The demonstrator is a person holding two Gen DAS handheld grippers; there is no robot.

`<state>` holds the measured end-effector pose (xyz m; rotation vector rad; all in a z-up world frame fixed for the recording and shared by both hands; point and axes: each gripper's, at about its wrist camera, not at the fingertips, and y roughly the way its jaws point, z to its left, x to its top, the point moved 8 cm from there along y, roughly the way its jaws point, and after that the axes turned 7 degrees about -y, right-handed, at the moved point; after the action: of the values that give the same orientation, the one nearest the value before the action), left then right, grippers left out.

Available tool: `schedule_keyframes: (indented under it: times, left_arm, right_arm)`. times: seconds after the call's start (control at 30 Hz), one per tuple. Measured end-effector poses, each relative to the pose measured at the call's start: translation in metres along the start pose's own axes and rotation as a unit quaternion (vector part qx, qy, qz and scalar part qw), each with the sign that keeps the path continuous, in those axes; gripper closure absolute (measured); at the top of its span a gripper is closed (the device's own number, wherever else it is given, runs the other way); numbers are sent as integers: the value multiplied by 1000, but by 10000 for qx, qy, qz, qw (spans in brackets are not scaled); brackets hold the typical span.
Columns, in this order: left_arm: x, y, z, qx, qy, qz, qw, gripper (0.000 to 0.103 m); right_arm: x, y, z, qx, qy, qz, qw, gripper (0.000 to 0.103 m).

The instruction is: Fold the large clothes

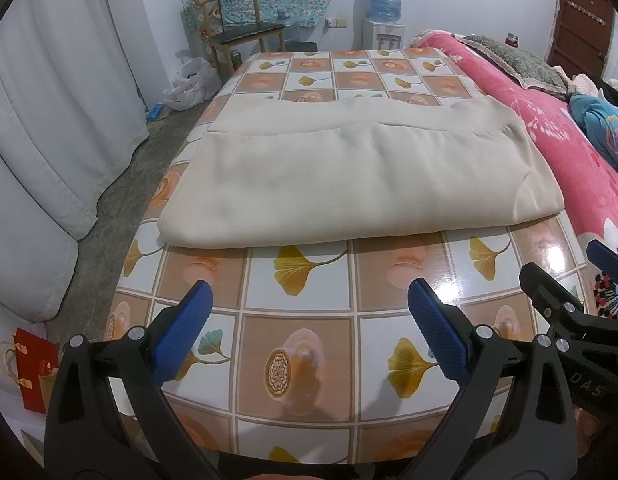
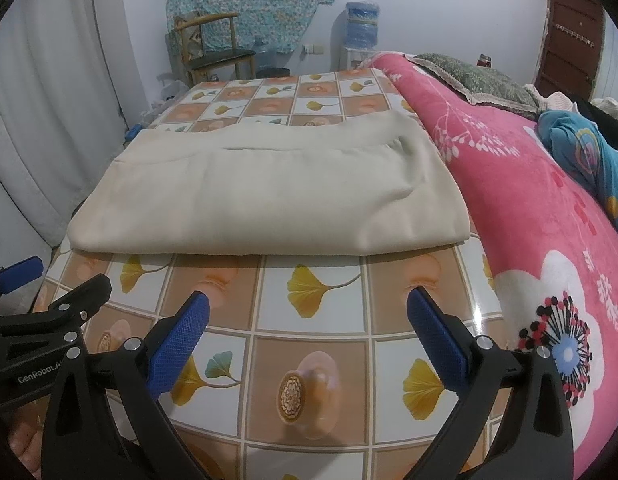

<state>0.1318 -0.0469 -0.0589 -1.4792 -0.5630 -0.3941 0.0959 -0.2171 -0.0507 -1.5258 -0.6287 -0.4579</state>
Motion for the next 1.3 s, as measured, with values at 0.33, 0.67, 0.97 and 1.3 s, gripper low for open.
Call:
schedule_keyframes:
  times: [0.33,0.67,0.97,1.3]
  left_arm:
    - [0,0,-1,1,7,-4,10000,8]
    - [0,-1,0,-7,0,-2,10000,8]
    - [0,-1,0,-3,1,-4,10000,8]
    - [1,-2,0,-2,-4,9,10000,8]
  right_arm:
    - [0,0,0,-4,-6,2,10000,7]
    - [0,0,0,-4,-9,6,10000,7]
    - [1,1,0,-4,-15,7,10000,7]
    - [1,1,0,-1,-14,8,10000,7]
